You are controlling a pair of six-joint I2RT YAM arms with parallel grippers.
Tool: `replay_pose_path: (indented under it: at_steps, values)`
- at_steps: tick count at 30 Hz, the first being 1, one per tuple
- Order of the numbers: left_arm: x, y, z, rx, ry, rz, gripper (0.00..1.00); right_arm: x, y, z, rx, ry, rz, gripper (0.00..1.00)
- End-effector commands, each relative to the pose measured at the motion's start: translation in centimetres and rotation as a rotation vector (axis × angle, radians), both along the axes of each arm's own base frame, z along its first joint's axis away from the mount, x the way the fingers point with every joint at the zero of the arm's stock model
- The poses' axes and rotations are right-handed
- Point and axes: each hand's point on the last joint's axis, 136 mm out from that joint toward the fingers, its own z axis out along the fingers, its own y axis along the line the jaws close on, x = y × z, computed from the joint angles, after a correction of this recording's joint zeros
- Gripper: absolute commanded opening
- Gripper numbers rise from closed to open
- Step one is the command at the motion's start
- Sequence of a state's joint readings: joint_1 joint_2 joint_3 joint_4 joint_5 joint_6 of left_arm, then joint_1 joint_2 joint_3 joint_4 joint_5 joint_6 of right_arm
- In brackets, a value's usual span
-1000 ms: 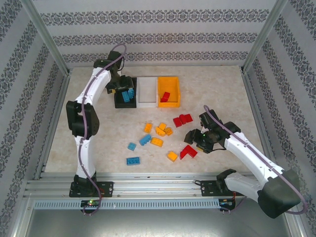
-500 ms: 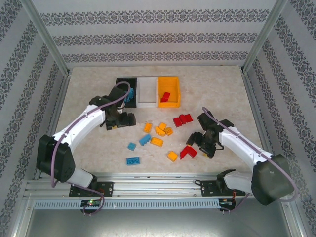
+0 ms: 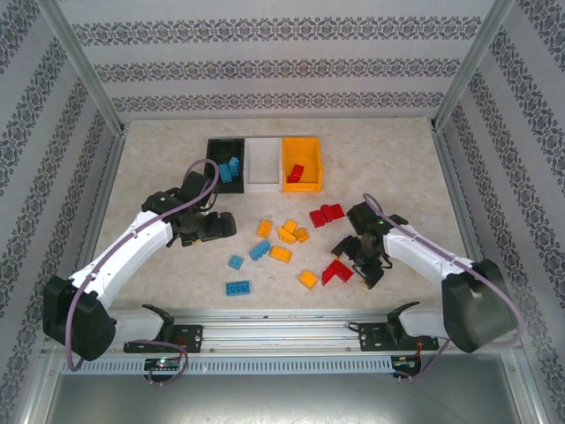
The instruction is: Sort the legos into containers by color
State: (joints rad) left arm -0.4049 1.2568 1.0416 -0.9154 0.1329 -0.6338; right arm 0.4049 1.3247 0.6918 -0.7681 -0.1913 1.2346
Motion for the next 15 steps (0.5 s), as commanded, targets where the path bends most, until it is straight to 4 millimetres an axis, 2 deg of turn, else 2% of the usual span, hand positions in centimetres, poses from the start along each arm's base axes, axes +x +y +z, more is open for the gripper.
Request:
replay_pose_path:
  at_steps: [1, 10, 15]
  values:
    - [-0.9, 0.7, -0.2, 0.027, 0.008, 0.011, 0.88, 1.3, 0.9, 0.3, 0.01, -0.017, -0.038, 0.92]
    - [-1.0, 1.1, -0.2, 0.041, 0.001, 0.025, 0.88, 1.4, 1.6, -0.8, 0.013, 0.023, -0.023, 0.92]
    - [-1.0, 1.0, -0.7, 0.04, 0.015, 0.023, 0.88, 1.7, 2.2, -1.2, 0.024, 0.036, -0.003, 0.85]
